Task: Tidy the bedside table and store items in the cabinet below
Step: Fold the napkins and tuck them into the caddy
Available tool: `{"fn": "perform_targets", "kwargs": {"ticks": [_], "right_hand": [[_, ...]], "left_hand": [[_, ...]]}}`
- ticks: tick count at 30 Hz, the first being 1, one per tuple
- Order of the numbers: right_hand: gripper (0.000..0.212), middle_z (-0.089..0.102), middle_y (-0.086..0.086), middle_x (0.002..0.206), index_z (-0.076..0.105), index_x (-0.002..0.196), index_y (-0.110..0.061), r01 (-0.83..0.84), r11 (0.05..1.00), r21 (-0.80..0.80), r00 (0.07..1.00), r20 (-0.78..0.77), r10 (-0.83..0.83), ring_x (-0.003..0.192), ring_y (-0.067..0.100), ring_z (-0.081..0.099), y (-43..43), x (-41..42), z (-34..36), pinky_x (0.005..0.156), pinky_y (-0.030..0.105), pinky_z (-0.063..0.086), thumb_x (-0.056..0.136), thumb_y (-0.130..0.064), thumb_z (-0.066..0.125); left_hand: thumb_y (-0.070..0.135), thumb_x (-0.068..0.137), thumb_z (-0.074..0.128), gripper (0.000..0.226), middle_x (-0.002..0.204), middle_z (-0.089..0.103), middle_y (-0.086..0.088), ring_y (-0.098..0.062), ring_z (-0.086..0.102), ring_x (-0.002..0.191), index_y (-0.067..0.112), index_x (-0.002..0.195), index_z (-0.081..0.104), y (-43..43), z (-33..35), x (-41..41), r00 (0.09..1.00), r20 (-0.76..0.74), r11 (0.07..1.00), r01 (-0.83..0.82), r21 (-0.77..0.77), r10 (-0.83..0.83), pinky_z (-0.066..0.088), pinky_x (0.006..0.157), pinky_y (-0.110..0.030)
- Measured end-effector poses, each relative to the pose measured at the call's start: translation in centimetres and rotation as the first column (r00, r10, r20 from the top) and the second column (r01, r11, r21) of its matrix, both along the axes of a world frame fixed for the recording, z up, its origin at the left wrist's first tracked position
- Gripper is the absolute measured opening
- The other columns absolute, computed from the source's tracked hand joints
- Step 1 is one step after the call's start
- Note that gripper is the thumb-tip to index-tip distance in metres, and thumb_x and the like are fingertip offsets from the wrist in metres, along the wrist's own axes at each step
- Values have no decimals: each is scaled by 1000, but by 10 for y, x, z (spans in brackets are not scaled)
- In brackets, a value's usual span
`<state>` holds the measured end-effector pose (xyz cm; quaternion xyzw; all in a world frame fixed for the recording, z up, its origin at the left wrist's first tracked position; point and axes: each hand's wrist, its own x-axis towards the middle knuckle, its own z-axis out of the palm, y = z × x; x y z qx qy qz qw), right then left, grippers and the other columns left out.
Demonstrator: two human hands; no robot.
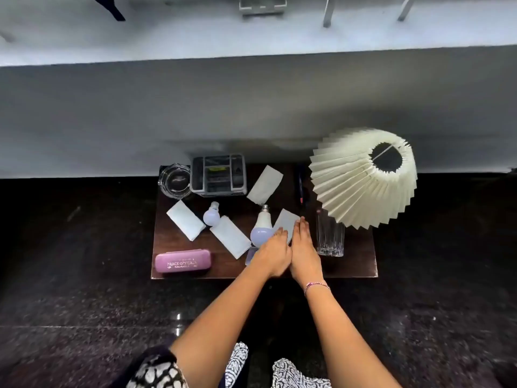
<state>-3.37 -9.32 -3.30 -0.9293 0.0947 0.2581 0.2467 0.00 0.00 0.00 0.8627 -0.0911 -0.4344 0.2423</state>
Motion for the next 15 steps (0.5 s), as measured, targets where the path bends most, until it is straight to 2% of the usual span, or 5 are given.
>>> {"fn": "perform_targets", "kwargs": {"ticks": [4, 9, 15], "right_hand": [[63, -3, 9, 159, 2, 149, -6, 52, 998, 17, 998, -37, -51, 147, 20, 4, -1, 3, -10, 113, 29, 27, 97, -12, 36], [63, -5, 9, 159, 2, 149, -7, 36, 999, 23, 998, -44, -35, 147, 21, 2, 4, 8, -16, 114, 32, 27, 97, -13, 37], [61, -7, 7, 159, 8, 150, -13, 80, 994, 69, 995, -66, -75, 147, 22, 7, 0, 13, -13, 112, 36, 29, 97, -18, 39]], "left_hand": [[14, 98, 27, 53, 158, 12, -14, -21, 16, 146, 3, 148, 16, -5, -3, 5, 1000, 11, 999, -27, -26, 27, 14, 119, -31], [16, 99, 24, 52, 158, 12, -14, -19, 12, 147, 2, 148, 14, 0, -9, 11, 998, 59, 999, 29, 15, -30, 9, 118, -26], [18, 99, 23, 52, 158, 16, -14, -19, 13, 147, 4, 148, 14, -6, -12, 17, 961, 169, 973, 203, 109, -219, 10, 120, -33]]}}
